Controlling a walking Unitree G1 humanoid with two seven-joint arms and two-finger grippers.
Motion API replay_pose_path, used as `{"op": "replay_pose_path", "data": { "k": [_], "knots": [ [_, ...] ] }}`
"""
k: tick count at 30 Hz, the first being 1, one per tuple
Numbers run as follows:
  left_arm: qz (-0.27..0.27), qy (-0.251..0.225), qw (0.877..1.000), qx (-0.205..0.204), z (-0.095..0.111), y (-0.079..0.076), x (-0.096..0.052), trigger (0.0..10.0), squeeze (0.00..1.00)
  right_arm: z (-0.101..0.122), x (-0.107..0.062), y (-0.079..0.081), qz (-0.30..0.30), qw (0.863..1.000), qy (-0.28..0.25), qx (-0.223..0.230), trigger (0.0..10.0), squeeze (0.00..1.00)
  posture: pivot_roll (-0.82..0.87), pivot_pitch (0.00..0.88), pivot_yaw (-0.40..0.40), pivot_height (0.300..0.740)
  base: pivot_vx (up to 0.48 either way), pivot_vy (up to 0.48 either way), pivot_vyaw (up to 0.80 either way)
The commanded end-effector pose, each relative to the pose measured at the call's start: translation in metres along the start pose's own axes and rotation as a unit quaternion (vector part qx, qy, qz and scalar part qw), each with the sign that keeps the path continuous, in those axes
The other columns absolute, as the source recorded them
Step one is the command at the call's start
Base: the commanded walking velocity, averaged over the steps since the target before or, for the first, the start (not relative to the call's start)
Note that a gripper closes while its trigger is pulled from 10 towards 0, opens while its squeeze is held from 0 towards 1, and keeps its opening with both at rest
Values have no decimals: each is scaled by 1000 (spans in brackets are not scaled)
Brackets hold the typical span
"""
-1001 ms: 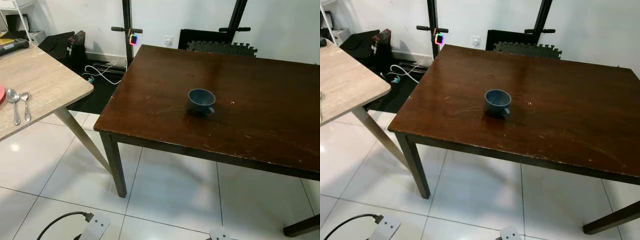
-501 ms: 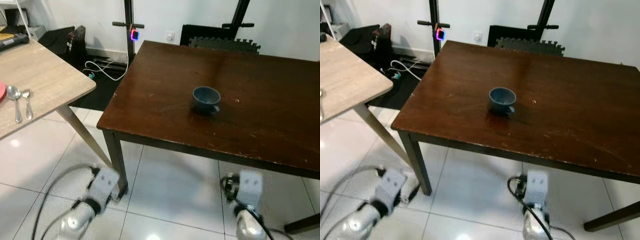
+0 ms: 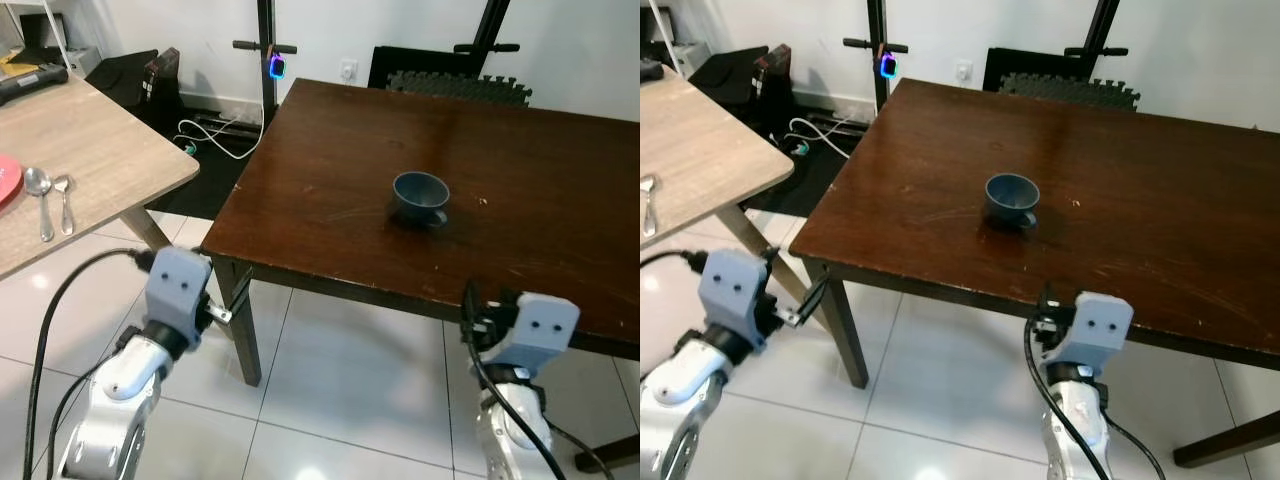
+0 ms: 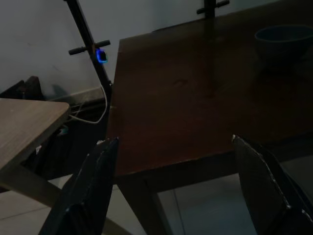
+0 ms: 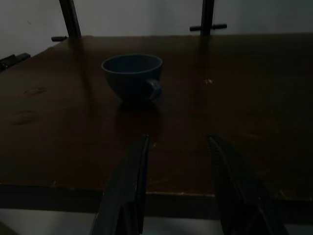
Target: Setting the table
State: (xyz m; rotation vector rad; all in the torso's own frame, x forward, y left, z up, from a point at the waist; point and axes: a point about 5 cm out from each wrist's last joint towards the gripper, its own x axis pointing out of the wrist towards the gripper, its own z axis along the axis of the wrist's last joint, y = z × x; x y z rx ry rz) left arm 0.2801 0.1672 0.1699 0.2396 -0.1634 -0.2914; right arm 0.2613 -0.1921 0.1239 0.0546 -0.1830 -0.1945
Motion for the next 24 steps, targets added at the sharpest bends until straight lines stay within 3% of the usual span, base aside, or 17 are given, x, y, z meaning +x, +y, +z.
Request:
{"op": "replay_pose_path", "data": {
  "k": [1,5,13,24],
  "knots": [
    [2,23,1000,-2,-6,-1,1,10000,0,2,0,-3,-8,1000,8,8,10000,0,-34,37,51,740,442,0,-800],
    [2,18,1000,-12,1,-2,9,10000,0,6,4,-7,-20,999,15,20,10000,0,-41,36,55,740,445,0,-800],
    [-1,23,1000,-16,3,-3,11,10000,0,9,4,-10,-23,999,21,12,10000,0,-44,37,61,740,443,0,-720],
    [-6,31,999,-17,3,-6,9,10000,0,12,11,-10,-25,999,23,9,10000,0,-33,40,57,740,418,0,0]
  ]
}}
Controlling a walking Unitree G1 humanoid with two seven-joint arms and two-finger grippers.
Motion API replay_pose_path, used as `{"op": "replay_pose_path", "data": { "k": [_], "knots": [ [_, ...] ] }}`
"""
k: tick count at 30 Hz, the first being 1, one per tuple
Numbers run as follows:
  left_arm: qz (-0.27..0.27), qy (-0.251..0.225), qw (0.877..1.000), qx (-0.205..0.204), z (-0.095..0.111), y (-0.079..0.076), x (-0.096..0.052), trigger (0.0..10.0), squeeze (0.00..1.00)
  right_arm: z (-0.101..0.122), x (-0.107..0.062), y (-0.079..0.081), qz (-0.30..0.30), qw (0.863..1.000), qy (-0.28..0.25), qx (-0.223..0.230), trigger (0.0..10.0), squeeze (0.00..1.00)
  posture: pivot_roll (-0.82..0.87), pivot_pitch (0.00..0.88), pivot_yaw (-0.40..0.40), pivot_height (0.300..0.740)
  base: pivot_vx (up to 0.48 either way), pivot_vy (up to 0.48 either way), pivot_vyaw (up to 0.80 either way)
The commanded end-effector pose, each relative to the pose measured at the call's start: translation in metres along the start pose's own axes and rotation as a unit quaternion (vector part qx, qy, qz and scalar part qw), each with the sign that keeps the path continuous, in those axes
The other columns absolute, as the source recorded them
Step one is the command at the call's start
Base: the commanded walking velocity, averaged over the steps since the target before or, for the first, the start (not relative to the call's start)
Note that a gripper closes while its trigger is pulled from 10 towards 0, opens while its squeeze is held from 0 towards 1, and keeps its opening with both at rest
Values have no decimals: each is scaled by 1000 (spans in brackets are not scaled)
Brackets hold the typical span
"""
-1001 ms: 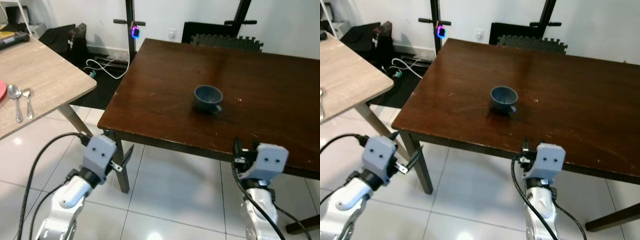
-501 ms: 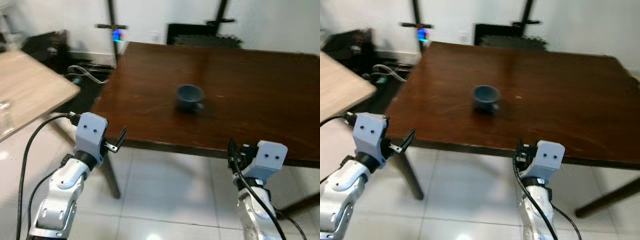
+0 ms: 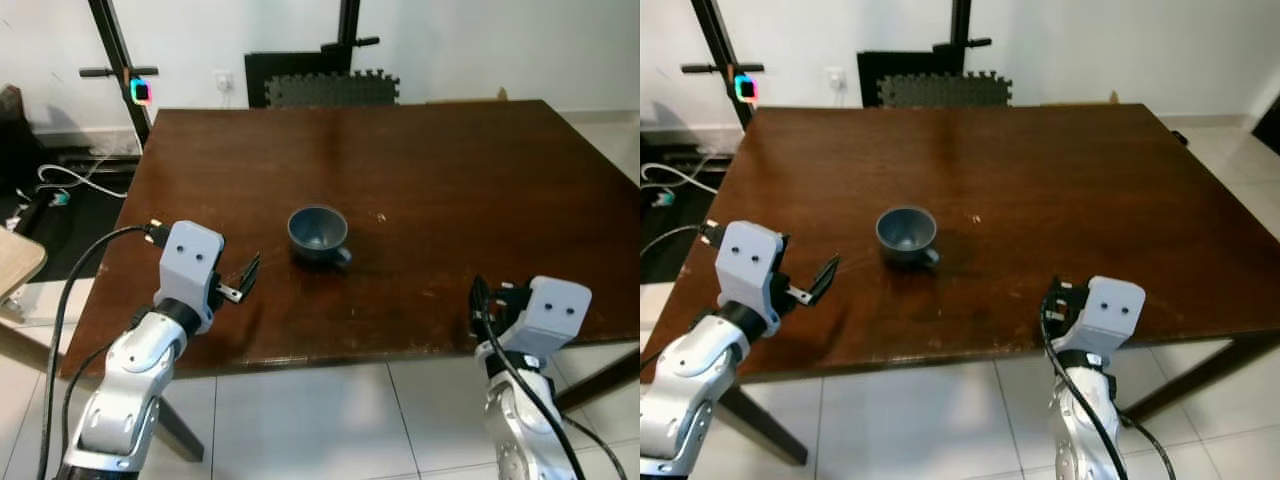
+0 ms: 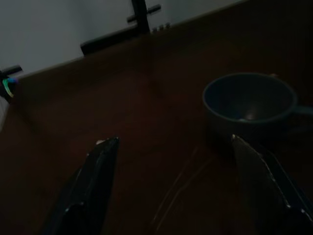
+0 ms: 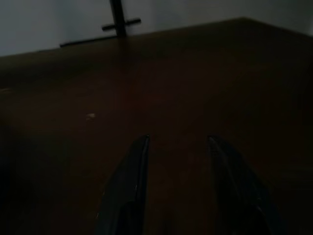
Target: Setting the table
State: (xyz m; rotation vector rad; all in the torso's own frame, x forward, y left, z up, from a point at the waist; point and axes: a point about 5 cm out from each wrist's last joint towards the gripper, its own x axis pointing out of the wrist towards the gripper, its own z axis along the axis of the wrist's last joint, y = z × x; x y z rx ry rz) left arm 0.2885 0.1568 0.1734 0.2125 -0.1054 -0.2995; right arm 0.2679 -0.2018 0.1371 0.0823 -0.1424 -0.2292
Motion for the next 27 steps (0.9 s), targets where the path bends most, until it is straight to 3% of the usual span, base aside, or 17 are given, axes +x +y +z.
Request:
{"op": "replay_pose_path", "data": {
  "k": [1,8,10,12,16,17,19,23,24,27],
  "knots": [
    [0,5,1000,1,-1,0,-3,10000,0,0,0,-3,-6,1000,2,-1,10000,0,-33,40,57,740,356,0,0],
    [-28,9,1000,-5,1,-4,-7,10000,0,10,7,-1,1,1000,-14,-19,10000,0,-32,41,54,740,335,0,0],
    [-105,7,994,-28,11,-8,-13,10000,0,21,11,-4,-5,999,-34,-30,10000,0,-32,40,56,740,0,0,0],
    [-126,2,992,-32,15,-7,-16,10000,0,23,12,-4,-6,999,-38,-35,10000,0,-32,40,56,740,0,0,0],
    [-200,-5,980,15,35,13,-29,10000,0,46,18,-1,6,996,-76,-51,10000,0,-30,39,62,740,0,0,0],
    [-238,0,971,32,40,19,-36,10000,0,51,19,4,28,995,-76,-50,10000,0,-30,40,63,740,0,0,0],
    [-247,3,968,36,42,21,-38,10000,0,52,19,5,35,995,-75,-51,10000,0,-30,40,63,740,0,0,0],
    [-329,32,938,98,47,33,-46,10000,0,62,18,26,101,990,-83,-57,10000,0,-16,40,57,740,0,0,0],
    [-329,32,938,98,47,33,-46,10000,0,62,18,26,101,990,-83,-57,10000,0,-16,40,57,740,0,0,0],
    [-380,54,910,158,45,39,-29,10000,0,65,19,49,164,982,-77,-44,10000,0,-1,42,52,740,0,0,0]
  ]
}}
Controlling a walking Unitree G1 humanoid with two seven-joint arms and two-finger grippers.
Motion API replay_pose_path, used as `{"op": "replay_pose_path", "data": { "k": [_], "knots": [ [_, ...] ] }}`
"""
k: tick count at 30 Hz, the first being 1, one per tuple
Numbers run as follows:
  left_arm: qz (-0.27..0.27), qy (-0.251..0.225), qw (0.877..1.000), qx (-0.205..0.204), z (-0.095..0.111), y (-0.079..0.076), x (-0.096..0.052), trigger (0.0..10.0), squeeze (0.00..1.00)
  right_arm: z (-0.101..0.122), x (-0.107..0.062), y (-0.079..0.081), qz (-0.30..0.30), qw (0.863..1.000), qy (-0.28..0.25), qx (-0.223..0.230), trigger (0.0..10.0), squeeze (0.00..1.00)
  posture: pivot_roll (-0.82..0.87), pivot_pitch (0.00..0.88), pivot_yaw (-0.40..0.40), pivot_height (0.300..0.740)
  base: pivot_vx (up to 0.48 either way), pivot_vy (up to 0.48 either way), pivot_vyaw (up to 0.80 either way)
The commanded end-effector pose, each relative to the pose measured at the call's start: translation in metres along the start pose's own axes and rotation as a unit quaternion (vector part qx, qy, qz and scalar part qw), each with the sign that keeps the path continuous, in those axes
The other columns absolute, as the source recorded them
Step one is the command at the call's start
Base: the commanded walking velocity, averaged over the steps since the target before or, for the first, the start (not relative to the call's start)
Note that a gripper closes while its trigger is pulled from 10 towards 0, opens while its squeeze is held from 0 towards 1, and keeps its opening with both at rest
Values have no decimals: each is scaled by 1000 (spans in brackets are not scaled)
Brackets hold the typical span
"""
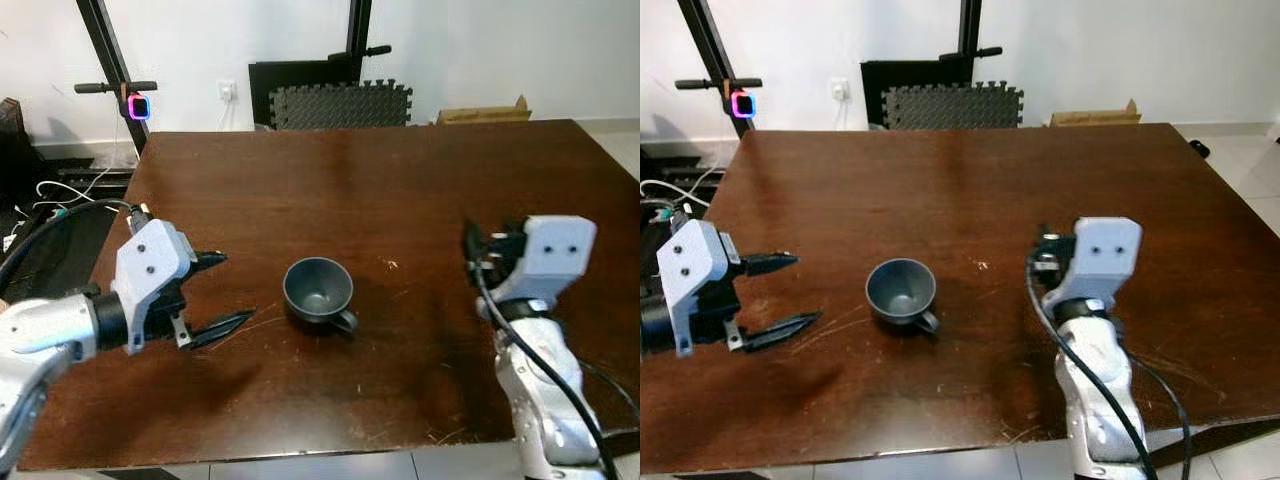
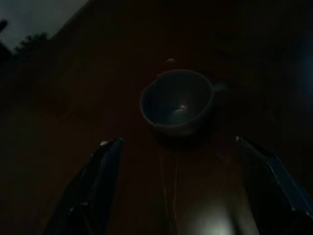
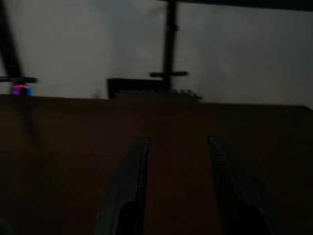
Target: Setting the table
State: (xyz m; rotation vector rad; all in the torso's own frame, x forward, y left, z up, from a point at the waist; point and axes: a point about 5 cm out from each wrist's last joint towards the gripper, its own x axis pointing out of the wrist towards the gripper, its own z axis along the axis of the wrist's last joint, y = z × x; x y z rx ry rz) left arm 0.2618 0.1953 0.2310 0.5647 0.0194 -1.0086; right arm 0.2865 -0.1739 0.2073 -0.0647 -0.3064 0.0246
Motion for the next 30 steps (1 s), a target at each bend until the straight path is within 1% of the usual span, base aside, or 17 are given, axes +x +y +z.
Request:
{"op": "replay_pose_path", "data": {
  "k": [1,3,6,10,12,14,16,17,20,22,23,24,25,27,28,29,30],
  "knots": [
    [-32,13,999,14,-8,3,11,10000,0,2,3,16,47,999,6,16,10000,0,-3,43,52,740,0,0,0],
    [-50,18,998,30,-11,7,23,10000,0,1,5,28,73,997,9,22,10000,0,-8,44,54,740,0,0,0],
    [-70,22,996,56,-15,13,42,10000,0,-4,9,41,84,995,22,52,10000,0,-30,43,66,740,0,0,0],
    [-90,15,993,72,-11,18,55,10000,0,-3,15,51,90,993,25,76,10000,0,-55,39,89,740,0,0,0],
    [-91,6,993,74,-7,20,59,10000,0,-1,17,57,104,992,21,67,10000,0,-55,39,89,740,0,0,0],
    [-82,-7,994,74,-3,25,60,10000,0,2,20,65,131,990,13,46,10000,0,-55,39,89,740,0,0,0],
    [-68,-18,995,66,-1,30,60,10000,0,5,21,74,164,986,10,33,10000,0,-71,34,109,740,0,0,0],
    [-37,-26,998,51,0,35,54,10000,0,5,23,83,195,980,19,19,10000,0,-64,36,106,740,0,0,0],
    [-1,-34,999,39,-1,41,48,10000,0,3,23,91,230,972,35,10,10000,0,-51,38,96,740,0,0,0],
    [34,-40,998,23,-3,44,43,10000,0,5,20,99,271,962,44,12,10000,0,-44,39,89,740,0,0,0],
    [61,-44,997,14,-5,47,39,10000,0,6,18,102,287,957,49,13,10000,0,-39,41,82,740,0,0,0],
    [122,-53,991,-6,-8,54,30,10000,0,6,8,107,324,943,67,17,10000,0,-28,44,69,740,0,0,0],
    [122,-53,991,-6,-8,54,30,10000,0,6,8,107,324,943,67,17,10000,0,-28,44,69,740,0,0,0],
    [156,-59,986,-17,-10,57,23,10000,0,4,2,108,335,939,75,14,10000,0,-21,48,59,740,0,0,0],
    [156,-59,986,-17,-10,57,23,10000,0,4,2,108,335,939,75,14,10000,0,-21,48,59,740,0,0,0],
    [197,-65,978,-30,-13,61,14,10000,0,-1,-5,106,332,939,87,1,10000,0,-14,51,50,740,0,0,0],
    [215,-67,974,-34,-13,62,10,10000,0,-3,-7,105,320,942,96,6,10000,0,-10,52,46,740,0,0,0]
  ]
}}
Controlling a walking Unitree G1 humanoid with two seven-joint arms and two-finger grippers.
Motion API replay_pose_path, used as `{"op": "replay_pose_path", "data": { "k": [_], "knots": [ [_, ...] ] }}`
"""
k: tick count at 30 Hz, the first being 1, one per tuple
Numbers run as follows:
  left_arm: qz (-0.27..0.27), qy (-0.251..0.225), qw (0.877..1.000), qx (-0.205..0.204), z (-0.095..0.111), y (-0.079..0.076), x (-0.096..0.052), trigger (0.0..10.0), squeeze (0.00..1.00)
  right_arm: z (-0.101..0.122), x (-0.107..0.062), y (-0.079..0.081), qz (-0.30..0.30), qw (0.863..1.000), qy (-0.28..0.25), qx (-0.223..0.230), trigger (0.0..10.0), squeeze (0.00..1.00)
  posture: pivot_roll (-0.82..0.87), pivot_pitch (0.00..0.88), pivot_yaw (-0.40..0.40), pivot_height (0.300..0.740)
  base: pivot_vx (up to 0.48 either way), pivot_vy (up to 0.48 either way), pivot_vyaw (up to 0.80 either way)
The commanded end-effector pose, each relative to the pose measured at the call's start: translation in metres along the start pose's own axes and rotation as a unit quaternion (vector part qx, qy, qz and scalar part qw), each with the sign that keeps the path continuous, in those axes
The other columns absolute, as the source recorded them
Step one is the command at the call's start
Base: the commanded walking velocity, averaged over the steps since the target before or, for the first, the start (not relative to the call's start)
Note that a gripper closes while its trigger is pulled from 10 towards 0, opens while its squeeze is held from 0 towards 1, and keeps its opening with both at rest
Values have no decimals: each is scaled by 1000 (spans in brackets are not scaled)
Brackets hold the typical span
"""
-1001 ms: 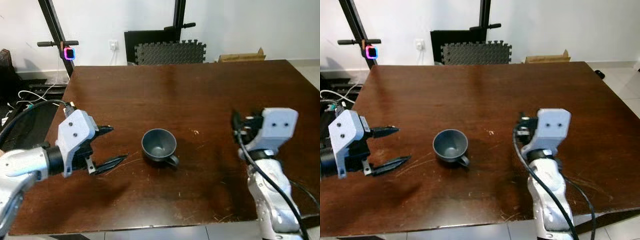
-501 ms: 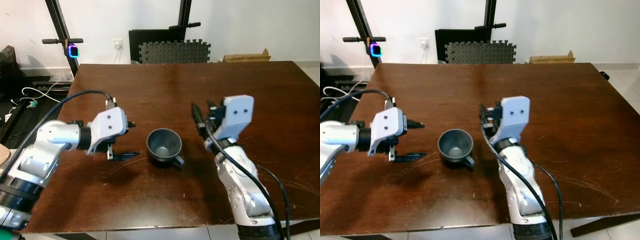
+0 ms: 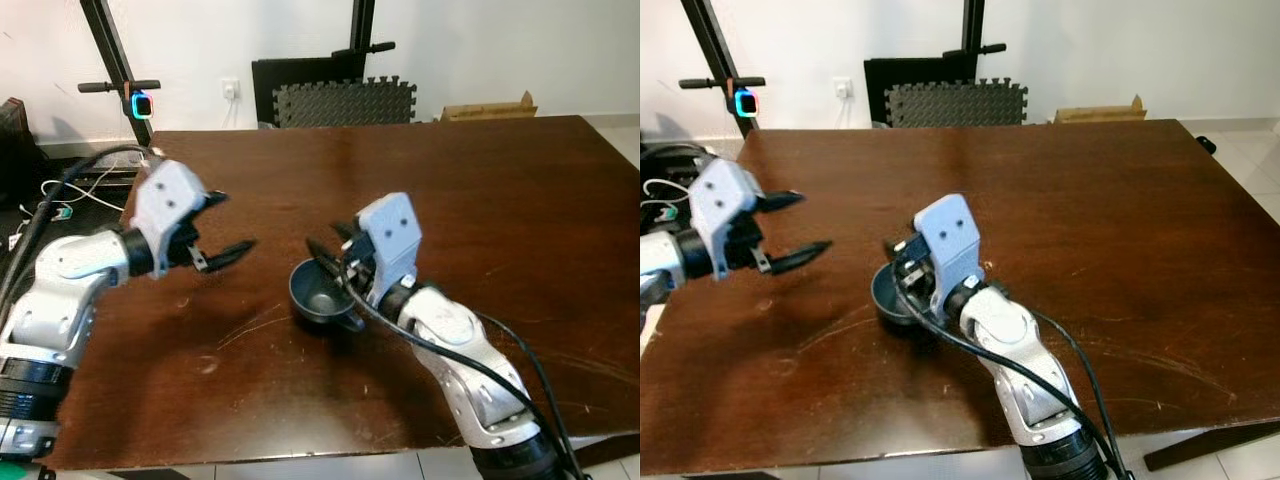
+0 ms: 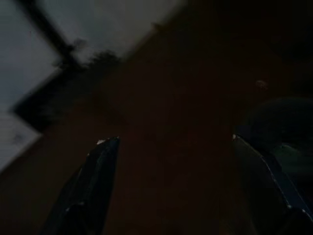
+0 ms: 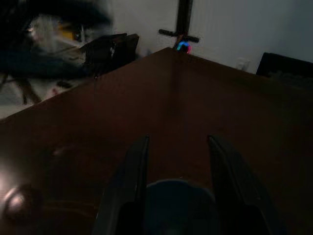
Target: Setting the table
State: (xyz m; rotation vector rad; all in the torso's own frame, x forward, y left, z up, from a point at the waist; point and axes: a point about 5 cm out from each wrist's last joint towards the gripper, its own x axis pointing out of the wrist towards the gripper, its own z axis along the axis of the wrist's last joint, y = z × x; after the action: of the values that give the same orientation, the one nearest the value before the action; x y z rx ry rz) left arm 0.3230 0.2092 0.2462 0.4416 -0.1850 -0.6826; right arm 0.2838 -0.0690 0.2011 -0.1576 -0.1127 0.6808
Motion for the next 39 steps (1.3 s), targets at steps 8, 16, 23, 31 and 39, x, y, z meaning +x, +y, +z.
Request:
{"op": "replay_pose_path", "data": {
  "k": [8,16,23,31,39],
  "knots": [
    [80,0,996,-30,-4,7,-15,10000,0,-24,-12,3,-35,998,54,16,10000,1000,-12,48,42,740,0,0,0],
    [85,-1,996,-38,-5,3,-9,10000,0,-52,-29,-3,-42,992,114,42,10000,1000,-19,42,53,740,0,0,0],
    [85,4,995,-43,-6,2,-8,10000,0,-49,-57,-17,-72,990,120,12,10000,0,-31,45,73,740,0,0,0],
    [78,4,996,-49,-7,-3,-2,10000,0,-40,-65,-32,-127,986,105,1,10000,0,-37,48,81,740,0,0,0],
    [78,7,996,-52,-9,-4,-3,10000,0,-31,-74,-40,-156,983,94,-6,10000,0,-38,55,83,740,0,0,0]
  ]
}}
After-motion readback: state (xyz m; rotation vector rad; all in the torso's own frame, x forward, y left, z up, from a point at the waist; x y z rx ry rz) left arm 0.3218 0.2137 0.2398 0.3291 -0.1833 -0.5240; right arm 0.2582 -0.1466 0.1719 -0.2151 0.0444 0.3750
